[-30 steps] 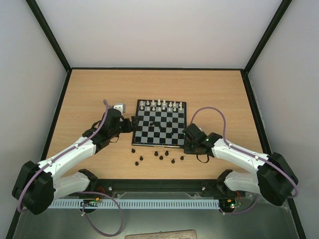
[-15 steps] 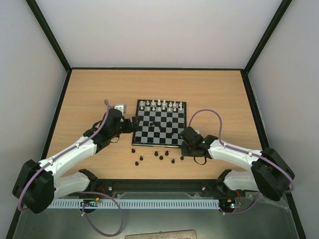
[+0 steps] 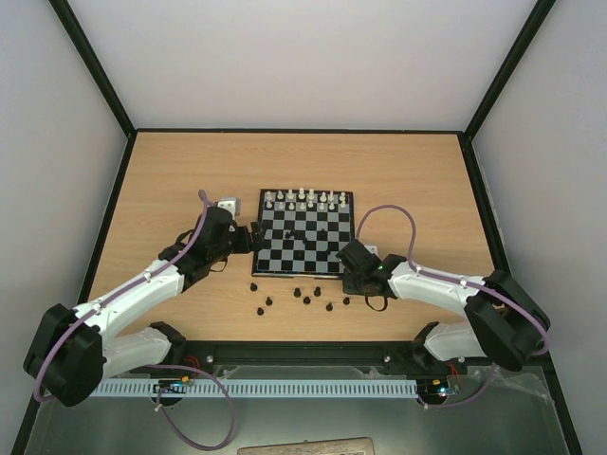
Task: Set up the chess pieces on the board
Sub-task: Adjust the chessboard at the center of the board, then adjust the chess piece on the chessboard.
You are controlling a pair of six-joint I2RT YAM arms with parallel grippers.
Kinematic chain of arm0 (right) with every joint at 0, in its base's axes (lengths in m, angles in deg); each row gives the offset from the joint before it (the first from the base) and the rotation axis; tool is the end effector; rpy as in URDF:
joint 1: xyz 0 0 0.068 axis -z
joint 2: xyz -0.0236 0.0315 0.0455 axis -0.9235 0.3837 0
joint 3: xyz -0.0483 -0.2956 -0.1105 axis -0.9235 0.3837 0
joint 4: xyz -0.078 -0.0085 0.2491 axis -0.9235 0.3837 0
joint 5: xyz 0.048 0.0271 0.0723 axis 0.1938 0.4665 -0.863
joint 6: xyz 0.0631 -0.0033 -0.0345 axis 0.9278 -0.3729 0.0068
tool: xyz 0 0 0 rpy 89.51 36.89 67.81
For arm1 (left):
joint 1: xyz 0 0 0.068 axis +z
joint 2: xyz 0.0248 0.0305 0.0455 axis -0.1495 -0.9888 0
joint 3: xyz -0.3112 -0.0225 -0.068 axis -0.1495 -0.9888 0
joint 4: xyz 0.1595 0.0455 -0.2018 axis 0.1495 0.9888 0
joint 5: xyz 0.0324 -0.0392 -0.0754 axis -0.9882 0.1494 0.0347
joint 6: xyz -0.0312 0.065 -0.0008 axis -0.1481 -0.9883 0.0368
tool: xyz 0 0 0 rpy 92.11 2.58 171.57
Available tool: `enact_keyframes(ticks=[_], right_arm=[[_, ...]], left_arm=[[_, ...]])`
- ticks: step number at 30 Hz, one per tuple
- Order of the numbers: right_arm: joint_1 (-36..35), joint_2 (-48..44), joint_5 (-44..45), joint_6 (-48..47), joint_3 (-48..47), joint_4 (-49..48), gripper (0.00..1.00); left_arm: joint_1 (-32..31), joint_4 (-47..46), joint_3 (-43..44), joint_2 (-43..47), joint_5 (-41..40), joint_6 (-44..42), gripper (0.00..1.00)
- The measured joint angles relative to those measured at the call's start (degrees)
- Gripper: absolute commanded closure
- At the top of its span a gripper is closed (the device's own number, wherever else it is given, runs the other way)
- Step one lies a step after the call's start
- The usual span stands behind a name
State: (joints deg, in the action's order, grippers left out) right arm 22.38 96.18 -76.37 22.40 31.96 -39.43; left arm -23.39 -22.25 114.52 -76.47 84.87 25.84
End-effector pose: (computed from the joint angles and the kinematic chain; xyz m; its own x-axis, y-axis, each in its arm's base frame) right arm 0.1719 0.1534 0.1786 -0.8549 0.1221 -0.5042 -0.0019 0.9712 0.2384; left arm 0.2048 -0.1242 0.2574 -0.6328 -0.2008 -0.7479 0.1979 0.8918 -0.4069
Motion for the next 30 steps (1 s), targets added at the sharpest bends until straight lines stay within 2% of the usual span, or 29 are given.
enact_keyframes(ticks=[12, 14, 20, 26, 30], right_arm=[[0.17, 0.90, 3.10, -0.02, -1.57, 2.01, 0.72], [0.22, -0.55, 3.15, -0.39, -2.47, 3.37, 0.70], [0.42, -3.32, 4.04, -3.45, -10.19, 5.81, 0.66], [0.44, 2.73, 3.65, -7.98, -20.22, 6.32, 0.64], [0.44, 8.44, 2.75, -10.21, -23.87, 6.29, 0.68]], left_arm=[[-0.48, 0.00, 0.00, -0.02, 0.00, 0.00, 0.01], [-0.50, -0.02, 0.00, -0.11, 0.00, -0.02, 0.00], [-0.61, -0.02, 0.00, -0.57, -0.07, -0.04, 0.01], [-0.63, -0.02, 0.00, -0.63, -0.46, -0.15, 0.01], [-0.63, -0.02, 0.00, -0.74, -0.76, -0.24, 0.01]])
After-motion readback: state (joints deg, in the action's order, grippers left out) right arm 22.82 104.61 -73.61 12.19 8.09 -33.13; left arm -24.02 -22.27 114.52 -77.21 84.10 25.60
